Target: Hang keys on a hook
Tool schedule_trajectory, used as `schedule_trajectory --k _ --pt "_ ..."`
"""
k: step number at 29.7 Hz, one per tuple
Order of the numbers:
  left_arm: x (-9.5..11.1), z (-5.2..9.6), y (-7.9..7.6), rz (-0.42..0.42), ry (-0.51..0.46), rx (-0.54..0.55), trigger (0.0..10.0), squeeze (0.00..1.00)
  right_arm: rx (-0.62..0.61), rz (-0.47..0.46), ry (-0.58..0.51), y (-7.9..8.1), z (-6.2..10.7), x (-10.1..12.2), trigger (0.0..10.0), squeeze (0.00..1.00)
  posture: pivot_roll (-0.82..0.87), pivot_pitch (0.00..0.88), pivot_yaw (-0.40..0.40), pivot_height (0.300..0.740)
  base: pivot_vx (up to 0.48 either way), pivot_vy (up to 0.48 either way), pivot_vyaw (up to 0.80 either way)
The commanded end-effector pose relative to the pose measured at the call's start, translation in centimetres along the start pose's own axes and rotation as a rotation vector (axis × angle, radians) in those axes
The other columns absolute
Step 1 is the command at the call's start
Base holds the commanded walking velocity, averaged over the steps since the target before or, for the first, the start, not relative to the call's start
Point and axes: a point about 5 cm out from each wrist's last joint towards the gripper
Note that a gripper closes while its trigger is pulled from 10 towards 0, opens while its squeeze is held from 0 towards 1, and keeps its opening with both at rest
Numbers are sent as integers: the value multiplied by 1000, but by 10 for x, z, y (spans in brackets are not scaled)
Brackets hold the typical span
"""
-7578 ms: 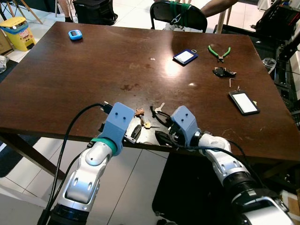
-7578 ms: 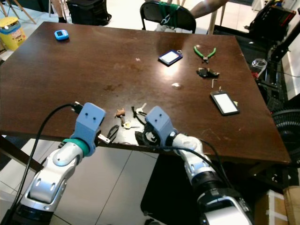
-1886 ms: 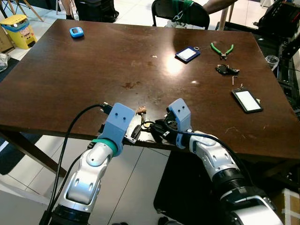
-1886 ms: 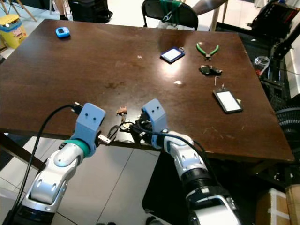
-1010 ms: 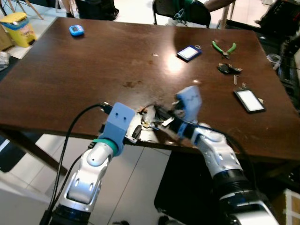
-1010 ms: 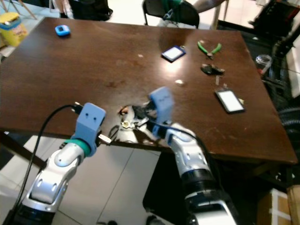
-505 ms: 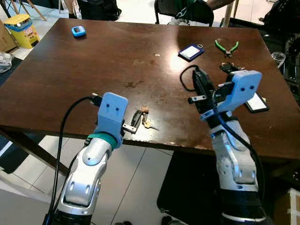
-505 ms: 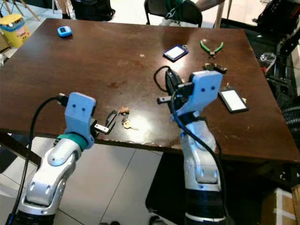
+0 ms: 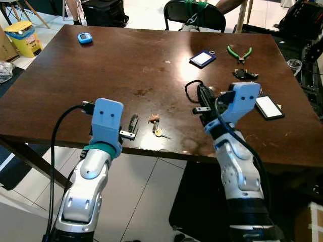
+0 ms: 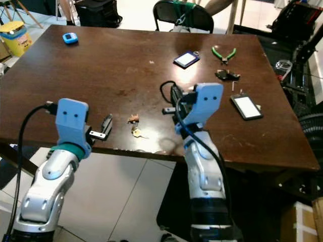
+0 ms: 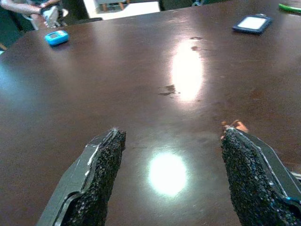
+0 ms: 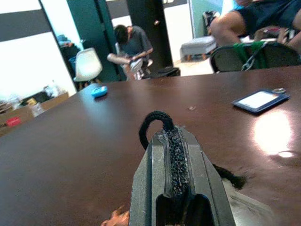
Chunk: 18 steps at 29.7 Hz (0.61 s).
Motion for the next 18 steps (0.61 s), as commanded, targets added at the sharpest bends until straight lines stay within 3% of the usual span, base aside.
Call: schedule_trajectory --k 1,11,15,18 --pt "-1 4 8 -15 8 39 10000 0 33 -42 44 10 -2 -5 10000 0 -10 91 59 740 -394 0 0" --pt "0 5 8 -15 3 48 10000 0 55 -57 73 14 -5 -9 10000 0 -7 90 52 740 -408 0 0" --pt "-2 4 6 -11 0 47 10000 0 63 44 69 11 -4 -13 10000 0 -28 76 50 740 -416 0 0" --pt "-2 2 4 -4 0 41 10000 0 72 206 105 9 -2 -19 10000 0 -42 73 48 740 -416 0 0"
Point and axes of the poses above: a point about 5 cm out from each wrist's last joint towards the gripper, its own z axis pointing back from the gripper into the wrist, its own x axis along the axis of the wrist's last joint, y = z × x, and after that the axes turned 14 degrees about z, right-handed
